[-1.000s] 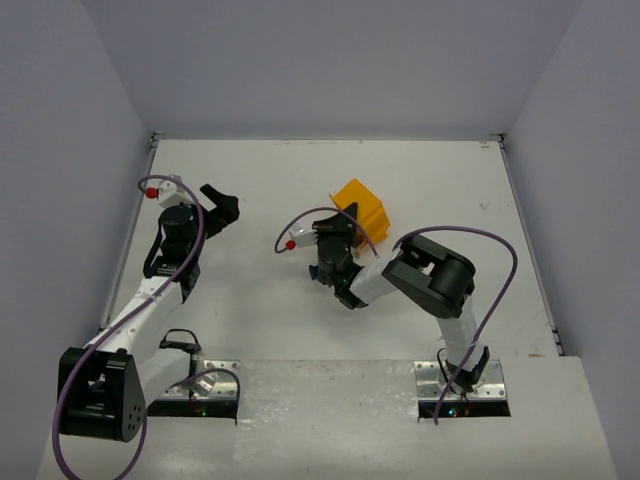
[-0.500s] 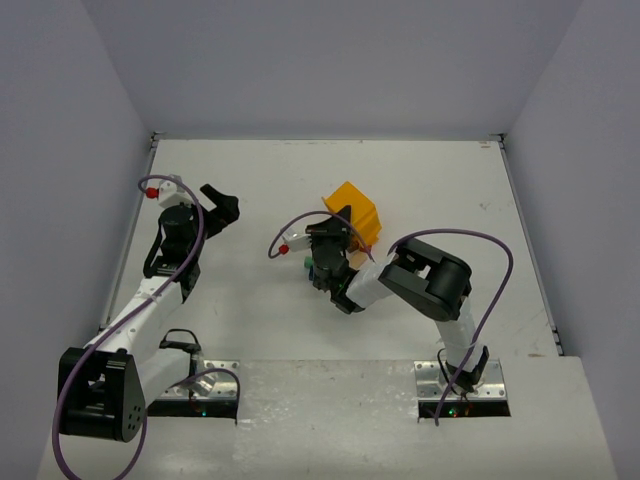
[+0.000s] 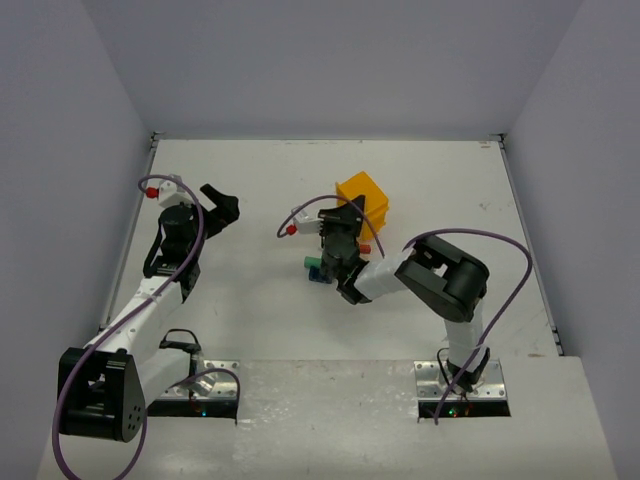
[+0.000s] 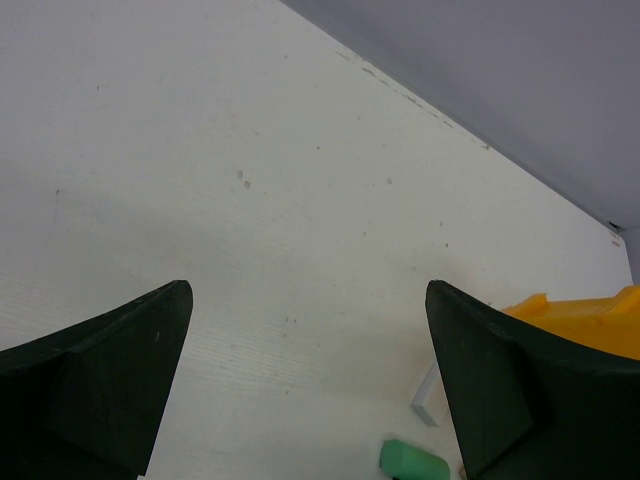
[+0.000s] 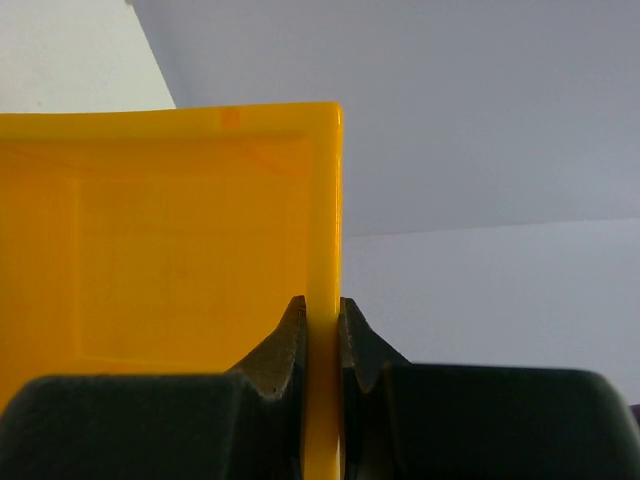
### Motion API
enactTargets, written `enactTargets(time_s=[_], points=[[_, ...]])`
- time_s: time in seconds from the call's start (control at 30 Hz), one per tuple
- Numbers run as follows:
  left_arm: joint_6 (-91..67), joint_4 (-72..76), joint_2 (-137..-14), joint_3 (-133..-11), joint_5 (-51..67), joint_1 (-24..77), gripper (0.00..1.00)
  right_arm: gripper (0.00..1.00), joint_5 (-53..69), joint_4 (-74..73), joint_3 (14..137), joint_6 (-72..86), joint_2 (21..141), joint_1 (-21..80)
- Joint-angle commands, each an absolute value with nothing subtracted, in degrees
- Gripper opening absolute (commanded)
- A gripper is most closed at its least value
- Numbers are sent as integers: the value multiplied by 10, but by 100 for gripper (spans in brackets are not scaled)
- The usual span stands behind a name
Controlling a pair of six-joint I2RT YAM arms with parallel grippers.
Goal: Build the wood block tower
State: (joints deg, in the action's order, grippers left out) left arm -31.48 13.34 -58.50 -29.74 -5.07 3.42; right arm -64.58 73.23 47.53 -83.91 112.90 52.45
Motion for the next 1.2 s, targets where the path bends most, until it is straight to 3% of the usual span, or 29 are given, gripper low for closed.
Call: enactTargets(time_s=[0.0,0.23,0.27,0.33,0.37,0.4,0.43,0.5,0.67,1.17], points=[[-307,144,-573,-323,-44,38,100,0,-671,782,468,-795,1071,475],[-304,144,-569,-323,-36,38,100,0,-684,695,456,-642,987,426],[-304,143,-568,-323,-34,38,100,0,-686,624,457,-568,960,421],[-304,144,-566,-322,-33,38,100,0,-649,333,479,-306,901,416],[-304,144,-564,-322,-33,38,100,0,-644,324,511,-298,899,411],[-303,144,-562,-321,-34,38,100,0,-424,18,555,-34,847,360],[-302,143,-562,-320,-34,38,100,0,-288,-81,564,70,813,328],[-302,141,-559,-320,-37,38,100,0,-190,-33,518,78,769,297],[-301,145,-555,-318,-34,38,100,0,-239,-51,523,99,738,284],[-300,143,-552,-316,-33,38,100,4,-61,-66,602,226,810,80]])
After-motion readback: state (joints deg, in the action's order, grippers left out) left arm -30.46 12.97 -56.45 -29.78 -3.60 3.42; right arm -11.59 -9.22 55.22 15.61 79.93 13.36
